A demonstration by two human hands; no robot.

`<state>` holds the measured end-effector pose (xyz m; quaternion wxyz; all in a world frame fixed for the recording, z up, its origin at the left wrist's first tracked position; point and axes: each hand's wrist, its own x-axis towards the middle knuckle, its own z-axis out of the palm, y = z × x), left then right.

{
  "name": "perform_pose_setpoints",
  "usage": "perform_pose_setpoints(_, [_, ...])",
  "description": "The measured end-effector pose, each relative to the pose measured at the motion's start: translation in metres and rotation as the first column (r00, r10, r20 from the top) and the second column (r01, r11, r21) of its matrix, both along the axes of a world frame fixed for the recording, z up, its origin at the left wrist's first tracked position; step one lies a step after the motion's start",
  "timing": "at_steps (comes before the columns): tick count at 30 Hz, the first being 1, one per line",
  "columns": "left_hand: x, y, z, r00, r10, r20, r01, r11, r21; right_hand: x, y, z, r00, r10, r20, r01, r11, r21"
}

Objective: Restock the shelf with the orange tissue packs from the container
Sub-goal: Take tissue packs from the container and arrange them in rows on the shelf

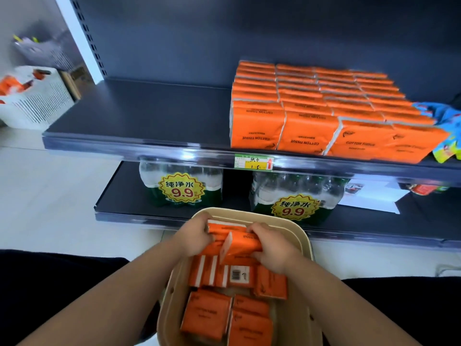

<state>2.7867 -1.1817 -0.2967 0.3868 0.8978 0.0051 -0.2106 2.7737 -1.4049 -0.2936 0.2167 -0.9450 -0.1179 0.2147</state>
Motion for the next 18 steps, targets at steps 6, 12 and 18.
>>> perform_pose_setpoints(6, [0.009, 0.018, 0.048, 0.998, -0.052, 0.045, 0.057, 0.992, -0.116, 0.004, 0.005, 0.043, 0.992, 0.069, 0.109, -0.078, 0.994, 0.075])
perform_pose_setpoints(12, [0.003, 0.035, 0.093, 0.999, 0.037, 0.000, -0.034, 0.912, -0.409, 0.013, 0.017, 0.089, 0.979, 0.130, 0.157, -0.155, 0.975, 0.160])
perform_pose_setpoints(18, [0.011, 0.058, 0.153, 0.990, 0.056, 0.127, -0.002, 0.922, -0.388, 0.031, 0.038, 0.137, 0.948, 0.156, 0.276, -0.205, 0.966, 0.156])
